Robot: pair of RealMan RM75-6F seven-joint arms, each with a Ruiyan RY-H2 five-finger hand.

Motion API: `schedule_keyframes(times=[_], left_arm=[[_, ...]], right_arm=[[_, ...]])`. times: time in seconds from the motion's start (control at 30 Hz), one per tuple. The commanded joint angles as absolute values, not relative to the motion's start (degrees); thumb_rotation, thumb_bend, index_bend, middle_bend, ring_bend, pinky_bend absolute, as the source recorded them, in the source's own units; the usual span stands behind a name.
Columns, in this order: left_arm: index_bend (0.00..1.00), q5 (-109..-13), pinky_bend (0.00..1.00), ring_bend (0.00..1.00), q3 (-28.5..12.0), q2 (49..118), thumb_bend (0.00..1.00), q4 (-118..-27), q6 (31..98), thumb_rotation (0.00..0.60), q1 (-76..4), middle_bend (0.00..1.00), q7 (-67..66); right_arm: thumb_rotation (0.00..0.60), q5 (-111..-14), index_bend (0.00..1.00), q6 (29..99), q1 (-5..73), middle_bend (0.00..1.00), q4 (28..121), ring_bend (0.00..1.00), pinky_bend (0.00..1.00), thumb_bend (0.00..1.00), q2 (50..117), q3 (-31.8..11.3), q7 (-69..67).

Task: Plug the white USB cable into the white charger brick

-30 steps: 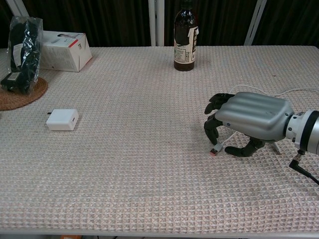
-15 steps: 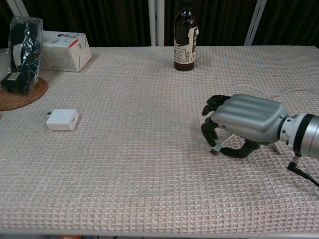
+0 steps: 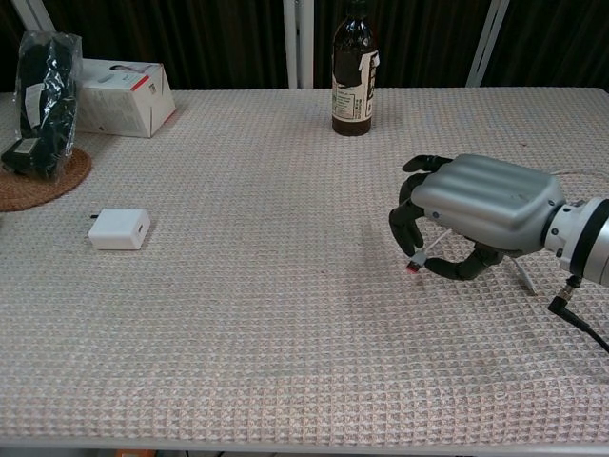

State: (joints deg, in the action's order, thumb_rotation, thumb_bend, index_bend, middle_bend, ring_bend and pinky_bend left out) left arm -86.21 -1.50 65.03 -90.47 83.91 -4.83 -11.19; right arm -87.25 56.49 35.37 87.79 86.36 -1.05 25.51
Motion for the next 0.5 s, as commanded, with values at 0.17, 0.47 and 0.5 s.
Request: schedule_keyframes(times=[0.17, 0.47, 0.5], left_arm=[[0.09, -89.50, 0.00, 0.03, -3.38, 63.84, 0.06, -93.97, 76.83, 0.600, -12.07, 0.12, -13.70], [0.10, -87.00, 0.00, 0.03, -6.15, 67.59, 0.06, -94.82, 62.83, 0.600, -22.98, 0.12, -16.62], [0.10, -86.34, 0.00, 0.03, -6.36, 68.30, 0.06, -94.40, 61.35, 0.600, -24.00, 0.12, -16.67]], right_arm=[[0.600, -85.92, 0.63, 59.47, 33.95, 0.50, 91.01, 0.27, 0.11, 0.33, 82.75, -2.44, 25.17], [0.600, -82.51, 0.63, 61.94, 32.65, 0.52, 95.35, 0.30, 0.15, 0.34, 77.41, -4.96, 23.80], [0.600, -82.17, 0.63, 62.25, 32.53, 0.52, 95.90, 0.30, 0.15, 0.34, 76.72, -5.30, 23.80]])
